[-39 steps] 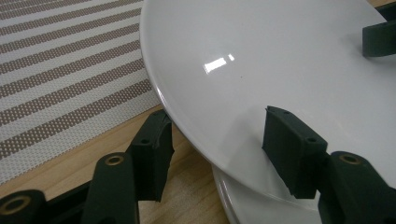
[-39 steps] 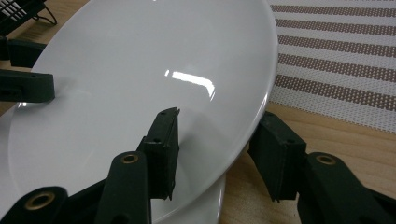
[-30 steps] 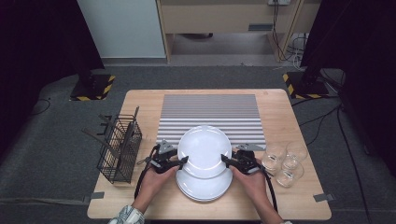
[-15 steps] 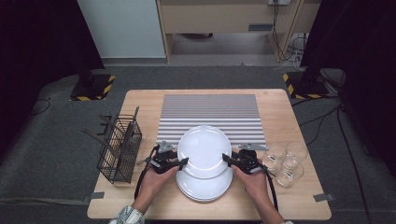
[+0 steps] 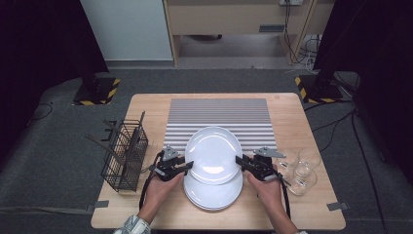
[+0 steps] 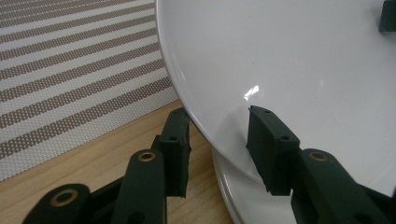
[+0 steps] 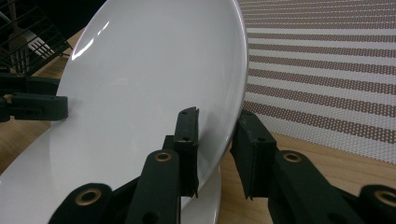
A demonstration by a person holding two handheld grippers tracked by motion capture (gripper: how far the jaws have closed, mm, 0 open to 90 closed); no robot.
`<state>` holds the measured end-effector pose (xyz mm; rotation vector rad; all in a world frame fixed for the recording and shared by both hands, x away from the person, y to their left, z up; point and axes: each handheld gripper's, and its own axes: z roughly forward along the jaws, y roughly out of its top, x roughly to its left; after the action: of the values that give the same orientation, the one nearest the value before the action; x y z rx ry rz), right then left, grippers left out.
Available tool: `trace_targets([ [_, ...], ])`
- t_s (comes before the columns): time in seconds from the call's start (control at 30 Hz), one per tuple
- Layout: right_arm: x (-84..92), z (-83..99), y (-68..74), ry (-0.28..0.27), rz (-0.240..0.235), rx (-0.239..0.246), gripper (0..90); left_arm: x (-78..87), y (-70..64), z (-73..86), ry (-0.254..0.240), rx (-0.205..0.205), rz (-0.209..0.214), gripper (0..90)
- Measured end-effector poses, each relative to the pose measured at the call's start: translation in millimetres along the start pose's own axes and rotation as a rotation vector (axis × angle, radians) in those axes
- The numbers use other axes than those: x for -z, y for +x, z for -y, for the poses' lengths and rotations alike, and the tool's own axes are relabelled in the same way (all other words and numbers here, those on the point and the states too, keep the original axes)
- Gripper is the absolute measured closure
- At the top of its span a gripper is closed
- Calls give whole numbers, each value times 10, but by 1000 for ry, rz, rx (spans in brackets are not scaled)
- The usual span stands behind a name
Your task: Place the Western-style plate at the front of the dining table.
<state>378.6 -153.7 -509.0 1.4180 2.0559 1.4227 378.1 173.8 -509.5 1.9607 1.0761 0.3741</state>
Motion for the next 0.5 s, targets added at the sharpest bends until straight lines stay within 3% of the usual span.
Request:
trace_targets([
  [0.27, 39, -34, 14, -19, -17, 10, 746, 69, -3, -27, -33, -7, -44, 661],
  [0.3, 41, -35, 14, -21, -16, 11, 746, 70, 9, -34, -46, -22, -49, 666],
  [0.33, 42, -35, 10, -19, -16, 9, 747, 84, 0, -32, -42, -5, -39, 671],
  [0.5, 55, -45, 2, -26, -17, 11, 752, 114, 13, -49, -55, -5, -29, 696],
])
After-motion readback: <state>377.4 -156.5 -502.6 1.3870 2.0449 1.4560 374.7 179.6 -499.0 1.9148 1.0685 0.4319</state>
